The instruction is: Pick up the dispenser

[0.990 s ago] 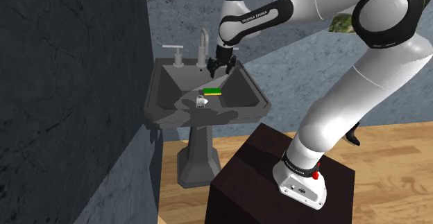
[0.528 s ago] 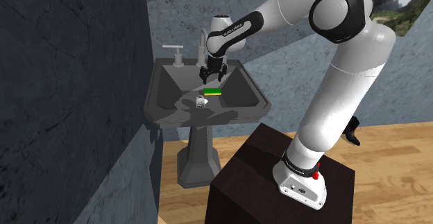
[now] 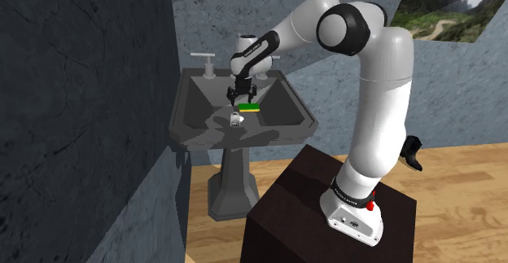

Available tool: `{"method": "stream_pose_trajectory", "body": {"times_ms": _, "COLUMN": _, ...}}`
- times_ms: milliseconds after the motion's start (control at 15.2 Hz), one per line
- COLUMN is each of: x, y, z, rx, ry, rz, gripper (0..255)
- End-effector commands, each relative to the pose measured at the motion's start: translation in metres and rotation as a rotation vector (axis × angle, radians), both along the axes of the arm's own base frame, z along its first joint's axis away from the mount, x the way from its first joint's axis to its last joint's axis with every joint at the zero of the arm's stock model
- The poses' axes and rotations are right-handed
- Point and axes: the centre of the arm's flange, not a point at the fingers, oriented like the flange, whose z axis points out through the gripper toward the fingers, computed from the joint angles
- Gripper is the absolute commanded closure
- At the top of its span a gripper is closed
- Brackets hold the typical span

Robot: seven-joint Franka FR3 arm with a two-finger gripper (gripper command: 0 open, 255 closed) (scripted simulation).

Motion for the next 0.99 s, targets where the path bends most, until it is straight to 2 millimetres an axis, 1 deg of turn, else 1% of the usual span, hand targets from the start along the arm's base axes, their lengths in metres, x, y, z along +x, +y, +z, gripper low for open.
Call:
{"method": "stream_pose_trajectory", "body": {"times_ms": 0, "x": 0.017, "y": -0.008, "z": -0.022, "rx": 0.002, "ry": 0.003, "rz": -0.019, "gripper": 0}}
{"method": "stream_pose_trajectory", "body": {"times_ms": 462, "x": 0.07, "y": -0.036, "z": -0.094, "rx": 0.01, "ry": 0.015, "rz": -0.084, "gripper": 0}}
{"method": "stream_pose_trajectory", "body": {"times_ms": 528, "x": 0.075, "y": -0.039, "z": -0.099, "rx": 0.011, "ry": 0.016, "rz": -0.089, "gripper": 0}}
{"method": "stream_pose_trajectory", "body": {"times_ms": 924, "x": 0.075, "y": -0.039, "z": -0.131, "rx": 0.011, "ry": 0.016, "rz": -0.089, "gripper": 0}}
